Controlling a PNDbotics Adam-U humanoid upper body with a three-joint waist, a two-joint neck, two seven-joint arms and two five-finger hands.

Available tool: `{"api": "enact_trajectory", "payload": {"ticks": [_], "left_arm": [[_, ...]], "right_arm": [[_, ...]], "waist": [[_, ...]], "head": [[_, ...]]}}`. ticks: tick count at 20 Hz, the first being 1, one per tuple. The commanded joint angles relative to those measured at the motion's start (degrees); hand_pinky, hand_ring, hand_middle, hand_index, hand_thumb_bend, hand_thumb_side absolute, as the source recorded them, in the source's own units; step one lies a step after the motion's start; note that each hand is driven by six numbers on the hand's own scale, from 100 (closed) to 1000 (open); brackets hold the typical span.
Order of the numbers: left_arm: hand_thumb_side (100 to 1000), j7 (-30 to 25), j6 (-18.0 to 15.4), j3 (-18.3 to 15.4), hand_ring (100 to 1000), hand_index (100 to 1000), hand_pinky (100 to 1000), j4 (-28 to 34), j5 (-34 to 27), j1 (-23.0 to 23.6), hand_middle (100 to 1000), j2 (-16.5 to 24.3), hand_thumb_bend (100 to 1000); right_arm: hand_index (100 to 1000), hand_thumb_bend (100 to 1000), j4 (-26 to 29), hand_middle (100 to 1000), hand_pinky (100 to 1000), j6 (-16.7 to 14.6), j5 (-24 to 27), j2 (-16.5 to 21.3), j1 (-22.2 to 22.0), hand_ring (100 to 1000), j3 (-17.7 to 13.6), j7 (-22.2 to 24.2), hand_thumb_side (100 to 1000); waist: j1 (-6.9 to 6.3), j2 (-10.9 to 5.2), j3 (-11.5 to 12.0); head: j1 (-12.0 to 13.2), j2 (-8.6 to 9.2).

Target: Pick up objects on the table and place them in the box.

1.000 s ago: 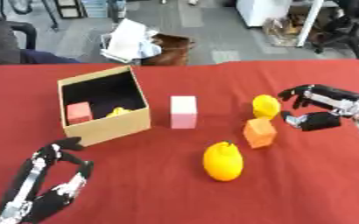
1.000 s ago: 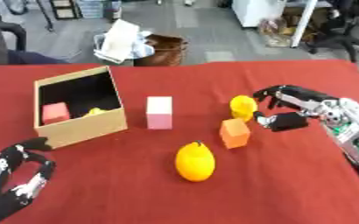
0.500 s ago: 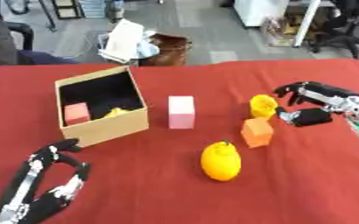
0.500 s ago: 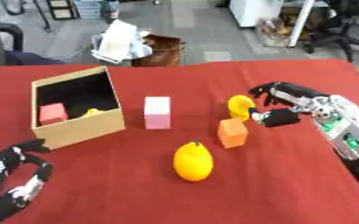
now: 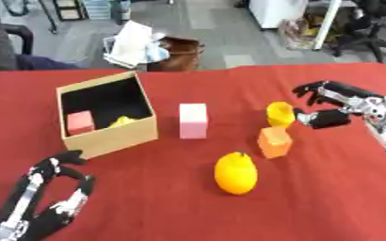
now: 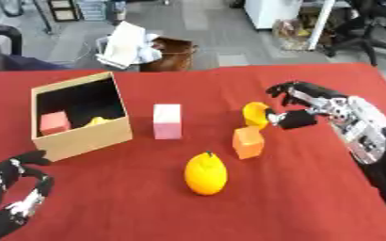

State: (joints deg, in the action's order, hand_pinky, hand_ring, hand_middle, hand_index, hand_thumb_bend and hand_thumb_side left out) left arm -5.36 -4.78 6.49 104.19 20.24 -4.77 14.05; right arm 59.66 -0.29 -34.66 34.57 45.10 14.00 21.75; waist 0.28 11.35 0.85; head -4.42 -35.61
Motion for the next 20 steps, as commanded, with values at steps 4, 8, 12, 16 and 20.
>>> {"api": "enact_trajectory", "payload": {"ticks": [4, 8, 12, 16, 20], "left_arm": [[616, -0.2, -0.1, 0.1, 615, 857, 787, 1.0, -0.4, -0.3, 684, 0.5, 343], [617, -0.3, -0.2, 0.1, 615, 857, 787, 1.0, -0.4, -0.3, 685, 0.5, 343], [617, -0.3, -0.2, 0.1, 616, 857, 787, 1.0, -0.4, -0.3, 685, 0.5, 342], [617, -0.3, -0.2, 0.1, 616, 857, 787, 1.0, -0.4, -0.3, 685, 0.4, 341], [617, -0.3, -0.2, 0.1, 616, 857, 787, 1.0, -0.4, -0.4, 686, 0.4, 340]], "right_arm": [[937, 100, -9.3, 839, 796, 0.0, -6.3, -2.5, 3.7, 762, -1.8, -3.9, 522], [931, 100, -14.0, 830, 795, -3.0, -10.5, -3.7, 4.4, 761, -3.3, -5.7, 524], [910, 100, -15.3, 795, 792, -5.0, -13.3, -4.5, 4.8, 755, -4.4, -6.3, 502], [811, 100, -14.5, 726, 766, -6.4, -13.5, -5.0, 5.3, 717, -4.4, -7.3, 287], [681, 100, -12.4, 669, 735, -7.6, -12.6, -5.5, 6.0, 671, -3.8, -9.8, 135]], "waist": [[-0.72, -0.5, 0.1], [-0.73, -0.53, 0.1], [-0.76, -0.57, 0.1], [-0.78, -0.58, 0.2], [-0.75, -0.56, 0.3]], "head": [[-0.4, 0.67], [-0.4, 0.65], [-0.5, 0.63], [-0.6, 0.7], [-0.8, 0.79]]}}
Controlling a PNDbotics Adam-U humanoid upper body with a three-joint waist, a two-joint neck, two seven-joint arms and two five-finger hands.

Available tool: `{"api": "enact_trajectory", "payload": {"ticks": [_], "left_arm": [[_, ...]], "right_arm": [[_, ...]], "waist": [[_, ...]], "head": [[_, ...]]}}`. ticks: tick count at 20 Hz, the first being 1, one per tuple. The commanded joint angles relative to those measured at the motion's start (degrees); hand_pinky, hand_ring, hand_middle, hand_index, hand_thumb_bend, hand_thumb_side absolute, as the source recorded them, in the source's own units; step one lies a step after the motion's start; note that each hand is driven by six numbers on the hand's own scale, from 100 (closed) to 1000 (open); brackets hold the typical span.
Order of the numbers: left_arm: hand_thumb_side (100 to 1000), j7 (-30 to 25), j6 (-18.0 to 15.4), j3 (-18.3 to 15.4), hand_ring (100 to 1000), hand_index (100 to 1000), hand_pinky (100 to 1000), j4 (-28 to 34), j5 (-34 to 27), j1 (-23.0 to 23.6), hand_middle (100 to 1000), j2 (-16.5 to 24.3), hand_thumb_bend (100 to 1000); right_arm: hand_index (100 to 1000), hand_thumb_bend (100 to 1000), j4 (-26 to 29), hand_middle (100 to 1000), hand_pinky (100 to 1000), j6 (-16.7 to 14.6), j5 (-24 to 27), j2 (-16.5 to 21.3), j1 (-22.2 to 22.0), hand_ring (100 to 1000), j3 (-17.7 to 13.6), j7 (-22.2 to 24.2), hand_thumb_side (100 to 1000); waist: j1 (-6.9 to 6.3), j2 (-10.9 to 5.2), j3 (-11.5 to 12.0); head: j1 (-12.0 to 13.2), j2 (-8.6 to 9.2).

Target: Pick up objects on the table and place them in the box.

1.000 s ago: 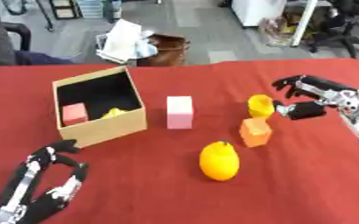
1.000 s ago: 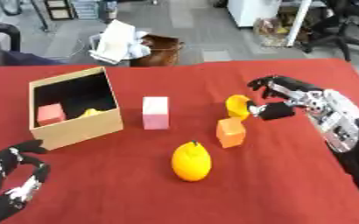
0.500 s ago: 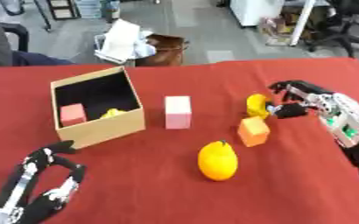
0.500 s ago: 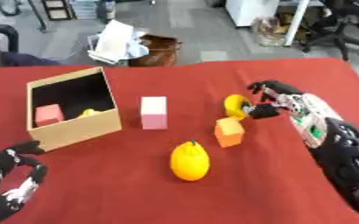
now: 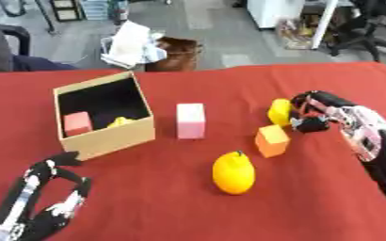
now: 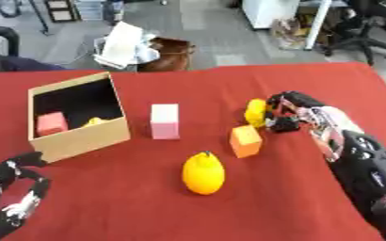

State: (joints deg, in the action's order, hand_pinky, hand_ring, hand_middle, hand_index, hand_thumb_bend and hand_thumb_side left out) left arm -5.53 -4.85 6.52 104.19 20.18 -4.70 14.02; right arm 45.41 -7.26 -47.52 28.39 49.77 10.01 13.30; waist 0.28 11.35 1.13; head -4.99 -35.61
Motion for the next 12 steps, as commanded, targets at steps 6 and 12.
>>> {"api": "enact_trajectory", "payload": {"ticks": [6, 12], "left_arm": [[617, -0.2, -0.2, 0.1, 616, 857, 787, 1.0, -0.4, -0.5, 686, 0.4, 339], [617, -0.2, -0.2, 0.1, 616, 857, 786, 1.0, -0.3, -0.5, 687, 0.4, 338]], "right_arm": [[411, 100, 4.7, 605, 706, -1.6, 3.0, 0.3, 1.8, 626, 1.7, -3.4, 100], [389, 100, 5.3, 589, 710, -1.7, 3.5, -0.1, 2.3, 626, 2.5, -2.7, 100]], "waist": [[-0.52, -0.6, 0.3], [-0.42, -0.72, 0.5]], "head": [[-0.5, 0.81], [-0.7, 0.83]]}}
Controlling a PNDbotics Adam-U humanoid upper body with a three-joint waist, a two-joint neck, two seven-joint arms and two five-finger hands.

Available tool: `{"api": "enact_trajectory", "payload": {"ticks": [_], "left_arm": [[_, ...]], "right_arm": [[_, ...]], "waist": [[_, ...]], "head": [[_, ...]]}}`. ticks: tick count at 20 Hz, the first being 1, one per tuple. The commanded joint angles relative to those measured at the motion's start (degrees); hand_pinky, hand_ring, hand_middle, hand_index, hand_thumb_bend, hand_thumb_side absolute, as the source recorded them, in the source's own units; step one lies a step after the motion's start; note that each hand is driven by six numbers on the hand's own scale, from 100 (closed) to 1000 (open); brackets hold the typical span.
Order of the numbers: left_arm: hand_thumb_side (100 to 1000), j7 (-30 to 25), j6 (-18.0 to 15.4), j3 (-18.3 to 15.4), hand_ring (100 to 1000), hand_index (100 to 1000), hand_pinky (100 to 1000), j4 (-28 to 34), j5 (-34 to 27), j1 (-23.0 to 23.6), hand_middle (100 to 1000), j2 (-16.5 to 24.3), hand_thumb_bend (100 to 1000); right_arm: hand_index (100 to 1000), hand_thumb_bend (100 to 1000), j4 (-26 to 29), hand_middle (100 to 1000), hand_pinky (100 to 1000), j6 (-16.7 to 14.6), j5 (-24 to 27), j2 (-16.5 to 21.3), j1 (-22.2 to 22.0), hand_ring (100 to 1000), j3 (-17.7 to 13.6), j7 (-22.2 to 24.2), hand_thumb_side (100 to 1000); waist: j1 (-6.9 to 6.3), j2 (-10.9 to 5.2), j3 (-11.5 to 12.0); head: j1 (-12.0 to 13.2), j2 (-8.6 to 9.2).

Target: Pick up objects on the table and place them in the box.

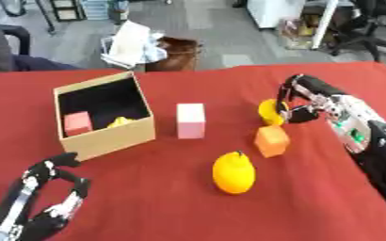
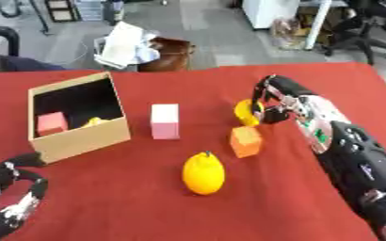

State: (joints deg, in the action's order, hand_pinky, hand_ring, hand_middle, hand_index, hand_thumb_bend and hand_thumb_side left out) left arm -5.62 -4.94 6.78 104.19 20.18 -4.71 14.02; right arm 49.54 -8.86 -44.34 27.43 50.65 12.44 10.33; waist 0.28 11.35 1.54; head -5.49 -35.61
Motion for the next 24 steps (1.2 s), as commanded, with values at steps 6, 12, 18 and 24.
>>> {"api": "enact_trajectory", "payload": {"ticks": [6, 12, 18, 24], "left_arm": [[617, -0.1, -0.1, -0.1, 616, 857, 786, 1.0, -0.3, -0.6, 687, 0.4, 338], [618, -0.2, -0.1, -0.1, 616, 857, 786, 1.0, -0.4, -0.5, 687, 0.4, 337], [619, -0.2, -0.1, -0.1, 616, 857, 786, 1.0, -0.4, -0.5, 688, 0.4, 335], [620, -0.2, -0.1, -0.1, 617, 857, 786, 1.0, -0.5, -0.4, 688, 0.4, 336]], "right_arm": [[950, 133, -1.4, 828, 811, 0.0, -1.2, 0.6, 1.2, 784, 0.3, 4.9, 602], [918, 172, -4.7, 814, 826, 0.5, -5.4, -0.1, 1.4, 797, -0.6, 10.2, 604], [573, 100, -3.5, 503, 732, 0.5, -7.2, -0.5, 1.9, 629, -1.7, 6.6, 252], [404, 100, 1.6, 390, 654, 2.3, -5.4, -0.4, 3.2, 528, -2.3, 0.1, 100]], "waist": [[-0.4, -0.72, 0.1], [-0.58, -0.64, -0.1], [-0.75, -0.69, -0.2], [-0.76, -0.8, -0.3]], "head": [[-0.4, 0.92], [-0.7, 0.85], [-0.8, 0.87], [-0.9, 0.81]]}}
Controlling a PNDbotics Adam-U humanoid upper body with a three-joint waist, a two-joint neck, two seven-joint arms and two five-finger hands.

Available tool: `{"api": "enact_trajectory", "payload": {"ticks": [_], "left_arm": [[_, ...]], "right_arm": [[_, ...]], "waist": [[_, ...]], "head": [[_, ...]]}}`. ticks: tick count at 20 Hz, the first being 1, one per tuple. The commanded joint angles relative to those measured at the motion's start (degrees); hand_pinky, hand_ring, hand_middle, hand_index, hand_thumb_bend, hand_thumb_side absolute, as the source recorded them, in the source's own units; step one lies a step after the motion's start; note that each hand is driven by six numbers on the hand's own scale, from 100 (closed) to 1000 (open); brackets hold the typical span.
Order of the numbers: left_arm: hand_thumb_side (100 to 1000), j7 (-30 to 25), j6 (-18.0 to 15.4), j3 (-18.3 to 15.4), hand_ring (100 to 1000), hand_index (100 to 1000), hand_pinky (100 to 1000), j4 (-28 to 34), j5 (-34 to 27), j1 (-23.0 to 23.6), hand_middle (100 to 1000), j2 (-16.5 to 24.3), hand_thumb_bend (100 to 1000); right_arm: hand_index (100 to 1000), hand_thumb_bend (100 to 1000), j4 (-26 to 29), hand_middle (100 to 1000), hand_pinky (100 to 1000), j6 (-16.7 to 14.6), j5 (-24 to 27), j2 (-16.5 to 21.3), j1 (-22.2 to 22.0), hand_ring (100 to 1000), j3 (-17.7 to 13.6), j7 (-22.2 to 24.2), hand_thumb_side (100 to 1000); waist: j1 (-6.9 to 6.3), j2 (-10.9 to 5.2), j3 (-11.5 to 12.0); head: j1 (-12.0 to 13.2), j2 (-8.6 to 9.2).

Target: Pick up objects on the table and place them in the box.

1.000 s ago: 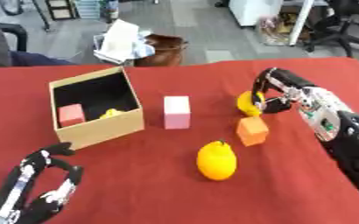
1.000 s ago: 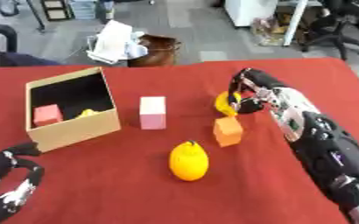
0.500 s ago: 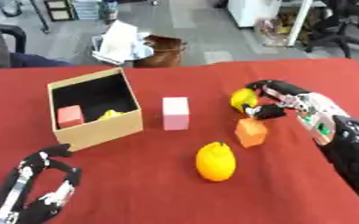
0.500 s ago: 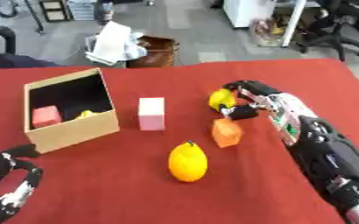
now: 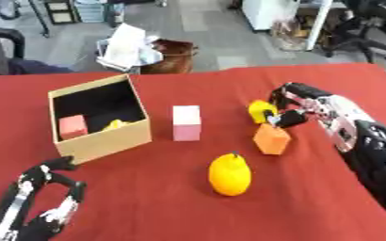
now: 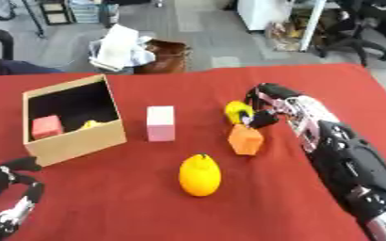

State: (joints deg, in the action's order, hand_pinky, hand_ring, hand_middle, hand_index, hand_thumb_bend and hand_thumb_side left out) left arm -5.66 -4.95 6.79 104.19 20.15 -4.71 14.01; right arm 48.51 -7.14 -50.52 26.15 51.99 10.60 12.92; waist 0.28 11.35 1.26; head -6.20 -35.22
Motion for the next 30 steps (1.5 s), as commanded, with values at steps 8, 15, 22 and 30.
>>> {"api": "enact_trajectory", "payload": {"ticks": [8, 15, 22, 30], "left_arm": [[620, -0.5, -0.3, 0.2, 617, 857, 785, 0.9, -0.5, -0.4, 689, 0.4, 334], [619, -1.3, -0.6, 0.9, 617, 857, 786, 0.9, -0.7, -0.9, 689, 0.1, 335], [619, -2.0, -0.8, 1.6, 618, 856, 786, 0.9, -0.9, -1.3, 689, 0.3, 336], [619, -3.2, -1.2, 2.2, 618, 854, 785, 0.9, -1.0, -1.8, 684, 0.1, 337]], "right_arm": [[398, 100, 4.5, 392, 648, -0.1, 1.3, -2.2, 8.7, 518, 1.9, -7.3, 100], [406, 100, 3.6, 397, 647, -1.6, -1.5, -9.2, 14.1, 515, 2.5, -6.6, 100], [444, 100, 1.1, 424, 660, -2.5, -4.3, -14.4, 16.4, 528, 2.2, -6.7, 100], [534, 100, 0.1, 459, 667, -5.1, -5.8, -20.4, 15.8, 543, 3.4, -4.9, 100]], "waist": [[-0.57, -0.86, 0.9], [-0.41, -0.77, 3.3], [-0.06, -0.67, 5.6], [0.12, -0.72, 8.1]], "head": [[-0.5, 0.07], [-2.0, 0.4], [-3.2, 0.57], [-4.4, 0.47]]}}
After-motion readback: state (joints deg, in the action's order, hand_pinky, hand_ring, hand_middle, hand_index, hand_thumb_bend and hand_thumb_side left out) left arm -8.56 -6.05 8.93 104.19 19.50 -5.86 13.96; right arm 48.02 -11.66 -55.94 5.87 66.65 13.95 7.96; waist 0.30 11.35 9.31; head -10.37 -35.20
